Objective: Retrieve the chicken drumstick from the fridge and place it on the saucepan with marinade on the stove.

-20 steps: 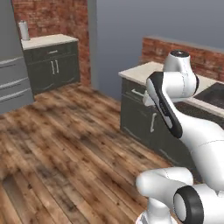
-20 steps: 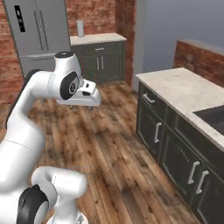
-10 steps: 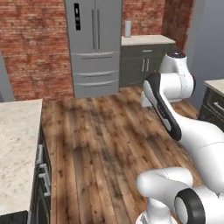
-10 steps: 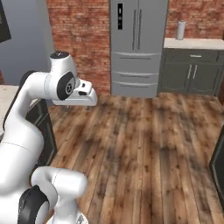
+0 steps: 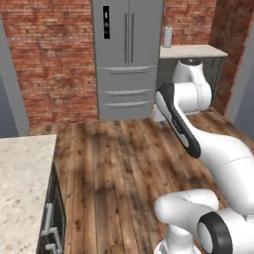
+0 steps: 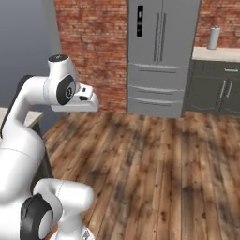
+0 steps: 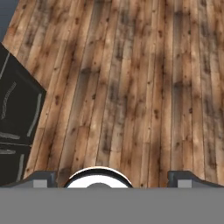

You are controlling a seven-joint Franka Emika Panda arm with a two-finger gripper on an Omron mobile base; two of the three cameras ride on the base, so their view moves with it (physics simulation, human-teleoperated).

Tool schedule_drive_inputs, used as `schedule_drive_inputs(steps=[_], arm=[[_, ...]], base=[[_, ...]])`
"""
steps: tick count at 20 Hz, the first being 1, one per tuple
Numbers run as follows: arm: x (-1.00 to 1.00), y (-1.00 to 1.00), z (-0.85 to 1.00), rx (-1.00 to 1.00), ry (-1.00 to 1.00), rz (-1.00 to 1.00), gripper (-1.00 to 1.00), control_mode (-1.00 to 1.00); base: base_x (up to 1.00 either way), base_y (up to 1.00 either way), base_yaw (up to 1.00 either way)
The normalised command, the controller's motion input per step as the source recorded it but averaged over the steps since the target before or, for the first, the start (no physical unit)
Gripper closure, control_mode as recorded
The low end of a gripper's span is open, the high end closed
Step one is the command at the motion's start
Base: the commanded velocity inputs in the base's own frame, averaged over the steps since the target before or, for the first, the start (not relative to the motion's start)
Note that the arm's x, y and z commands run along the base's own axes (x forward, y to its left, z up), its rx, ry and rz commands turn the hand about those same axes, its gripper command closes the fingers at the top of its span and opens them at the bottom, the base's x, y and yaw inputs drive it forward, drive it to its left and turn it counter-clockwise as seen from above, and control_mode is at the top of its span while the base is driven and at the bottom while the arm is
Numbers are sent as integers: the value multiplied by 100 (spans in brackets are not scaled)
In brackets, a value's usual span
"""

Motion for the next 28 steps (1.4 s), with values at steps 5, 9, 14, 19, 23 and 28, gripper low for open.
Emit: schedule_drive_inputs(steps=[5,9,14,19,23,28], arm=[[0,0,0,0,0,0,-100,100],[0,0,0,0,0,0,-100,100],[0,0,0,0,0,0,-100,100],[0,0,0,0,0,0,-100,100],[0,0,0,0,0,0,-100,100],[0,0,0,0,0,0,-100,100]], base=[[100,-1,19],[100,-26,16],[100,-58,9],[100,-93,2],[100,-93,0],[100,-77,0]])
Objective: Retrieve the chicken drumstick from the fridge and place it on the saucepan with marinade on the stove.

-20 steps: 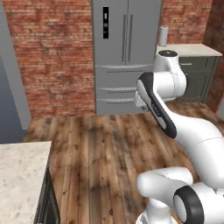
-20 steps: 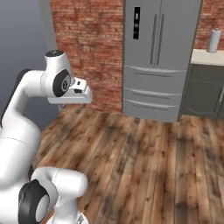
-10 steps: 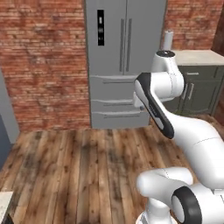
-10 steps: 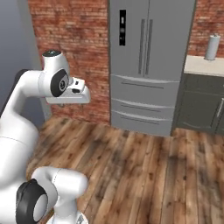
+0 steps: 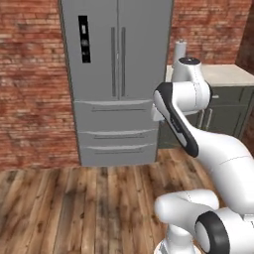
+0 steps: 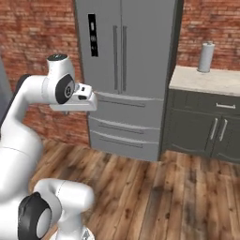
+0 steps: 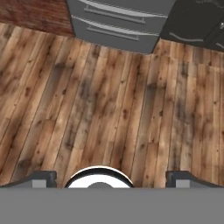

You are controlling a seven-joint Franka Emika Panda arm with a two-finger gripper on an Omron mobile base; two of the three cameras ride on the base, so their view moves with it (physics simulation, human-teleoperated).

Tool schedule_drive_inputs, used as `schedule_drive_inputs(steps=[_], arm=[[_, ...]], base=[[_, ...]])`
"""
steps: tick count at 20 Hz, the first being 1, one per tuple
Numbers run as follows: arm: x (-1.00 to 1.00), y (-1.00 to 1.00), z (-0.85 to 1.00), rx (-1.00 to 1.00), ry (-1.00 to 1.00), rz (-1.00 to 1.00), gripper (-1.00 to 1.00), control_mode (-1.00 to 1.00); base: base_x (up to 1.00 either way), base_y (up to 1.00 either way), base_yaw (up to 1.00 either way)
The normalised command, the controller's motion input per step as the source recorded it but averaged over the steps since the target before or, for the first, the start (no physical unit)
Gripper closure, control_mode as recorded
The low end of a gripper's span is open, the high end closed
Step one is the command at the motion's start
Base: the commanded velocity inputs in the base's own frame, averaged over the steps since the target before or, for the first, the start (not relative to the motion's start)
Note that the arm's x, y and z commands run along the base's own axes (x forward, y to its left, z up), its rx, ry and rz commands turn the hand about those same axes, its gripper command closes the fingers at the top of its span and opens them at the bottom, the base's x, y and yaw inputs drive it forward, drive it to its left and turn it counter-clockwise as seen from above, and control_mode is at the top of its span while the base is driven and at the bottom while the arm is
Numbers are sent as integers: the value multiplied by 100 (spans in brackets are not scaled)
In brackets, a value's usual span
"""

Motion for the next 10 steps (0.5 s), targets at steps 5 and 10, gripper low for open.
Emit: schedule_drive_inputs(steps=[5,10], arm=[[0,0,0,0,0,0,-100,100],[0,0,0,0,0,0,-100,100]], base=[[100,-23,0],[100,0,-6]])
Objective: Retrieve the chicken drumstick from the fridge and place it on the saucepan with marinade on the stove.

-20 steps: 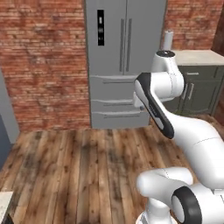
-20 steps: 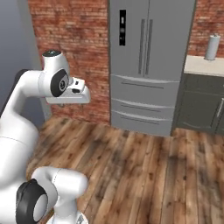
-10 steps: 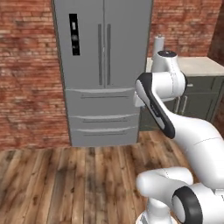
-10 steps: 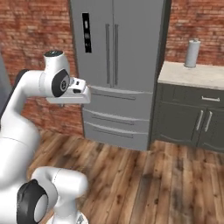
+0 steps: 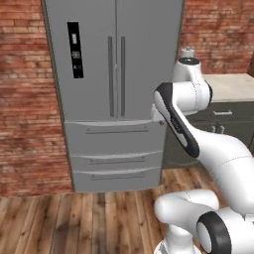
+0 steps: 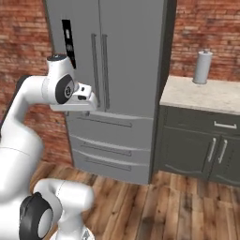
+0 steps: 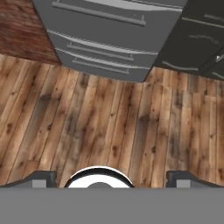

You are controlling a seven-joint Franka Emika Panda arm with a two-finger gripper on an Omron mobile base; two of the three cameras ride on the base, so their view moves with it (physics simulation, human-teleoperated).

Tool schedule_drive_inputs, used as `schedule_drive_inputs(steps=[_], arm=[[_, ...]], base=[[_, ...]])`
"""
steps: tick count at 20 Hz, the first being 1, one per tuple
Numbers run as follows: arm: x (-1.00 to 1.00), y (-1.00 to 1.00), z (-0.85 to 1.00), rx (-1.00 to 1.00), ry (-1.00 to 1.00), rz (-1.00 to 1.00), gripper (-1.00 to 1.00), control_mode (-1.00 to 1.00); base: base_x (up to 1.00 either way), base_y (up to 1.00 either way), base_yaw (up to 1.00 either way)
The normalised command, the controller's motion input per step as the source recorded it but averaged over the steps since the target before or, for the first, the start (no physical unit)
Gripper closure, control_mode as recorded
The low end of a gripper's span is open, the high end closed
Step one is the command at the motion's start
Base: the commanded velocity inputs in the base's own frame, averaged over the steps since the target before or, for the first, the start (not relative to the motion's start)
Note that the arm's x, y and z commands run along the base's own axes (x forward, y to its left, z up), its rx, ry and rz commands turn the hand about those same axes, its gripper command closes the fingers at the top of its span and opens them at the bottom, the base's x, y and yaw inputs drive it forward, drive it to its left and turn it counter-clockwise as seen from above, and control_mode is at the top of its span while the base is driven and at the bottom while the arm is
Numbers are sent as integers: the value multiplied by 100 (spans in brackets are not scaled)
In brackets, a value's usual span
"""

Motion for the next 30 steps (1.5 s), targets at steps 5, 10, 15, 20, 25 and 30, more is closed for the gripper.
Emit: schedule_drive_inputs(steps=[5,10,15,20,25,30], arm=[[0,0,0,0,0,0,-100,100],[0,0,0,0,0,0,-100,100],[0,0,0,0,0,0,-100,100],[0,0,0,0,0,0,-100,100],[0,0,0,0,0,0,-100,100],[0,0,0,0,0,0,-100,100]], base=[[100,6,-7],[71,63,-7],[11,19,-1],[16,6,0],[62,50,-5],[15,19,-2]])
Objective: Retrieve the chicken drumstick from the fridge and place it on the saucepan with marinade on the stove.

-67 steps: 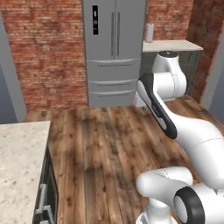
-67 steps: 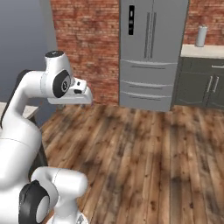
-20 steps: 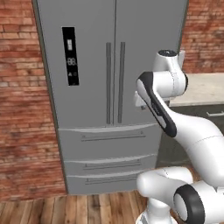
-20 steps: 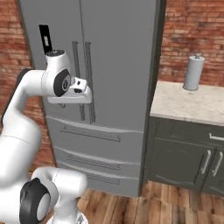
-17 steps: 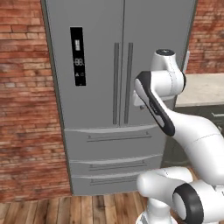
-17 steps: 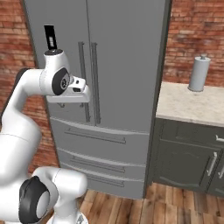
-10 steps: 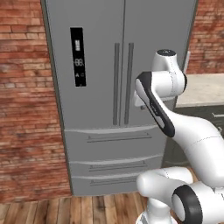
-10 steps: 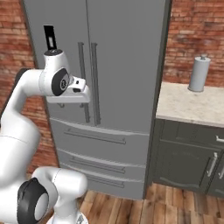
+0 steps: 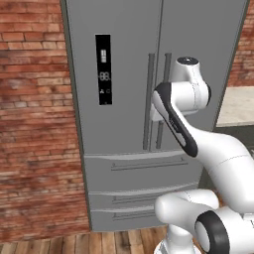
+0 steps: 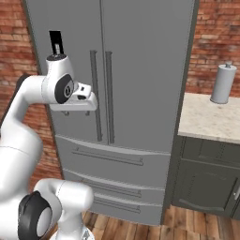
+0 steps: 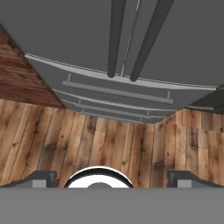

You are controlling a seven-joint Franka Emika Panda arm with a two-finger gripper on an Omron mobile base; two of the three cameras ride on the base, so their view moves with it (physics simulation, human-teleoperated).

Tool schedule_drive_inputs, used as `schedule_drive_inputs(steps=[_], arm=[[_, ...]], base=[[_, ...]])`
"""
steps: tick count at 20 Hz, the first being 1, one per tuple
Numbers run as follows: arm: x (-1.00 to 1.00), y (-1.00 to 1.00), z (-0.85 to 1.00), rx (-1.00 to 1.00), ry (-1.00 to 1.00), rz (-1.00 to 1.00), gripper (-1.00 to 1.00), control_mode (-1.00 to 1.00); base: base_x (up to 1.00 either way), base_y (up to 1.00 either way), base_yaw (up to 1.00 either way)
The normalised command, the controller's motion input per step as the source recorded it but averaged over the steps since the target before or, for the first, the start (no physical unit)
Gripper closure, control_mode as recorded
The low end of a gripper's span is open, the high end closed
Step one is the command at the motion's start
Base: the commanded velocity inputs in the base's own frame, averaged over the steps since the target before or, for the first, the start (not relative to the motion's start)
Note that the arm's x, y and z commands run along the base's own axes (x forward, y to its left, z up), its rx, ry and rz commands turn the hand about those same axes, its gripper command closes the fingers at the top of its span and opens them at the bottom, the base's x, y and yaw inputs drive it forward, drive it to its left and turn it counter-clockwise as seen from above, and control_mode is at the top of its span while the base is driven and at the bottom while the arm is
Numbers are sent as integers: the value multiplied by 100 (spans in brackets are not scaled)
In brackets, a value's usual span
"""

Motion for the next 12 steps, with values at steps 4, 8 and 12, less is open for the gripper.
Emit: schedule_drive_inputs(steps=[4,8,12], arm=[[0,0,0,0,0,0,-100,100],[0,0,0,0,0,0,-100,-100],[0,0,0,0,0,0,-100,-100]], base=[[0,0,0],[0,0,0],[0,0,0]])
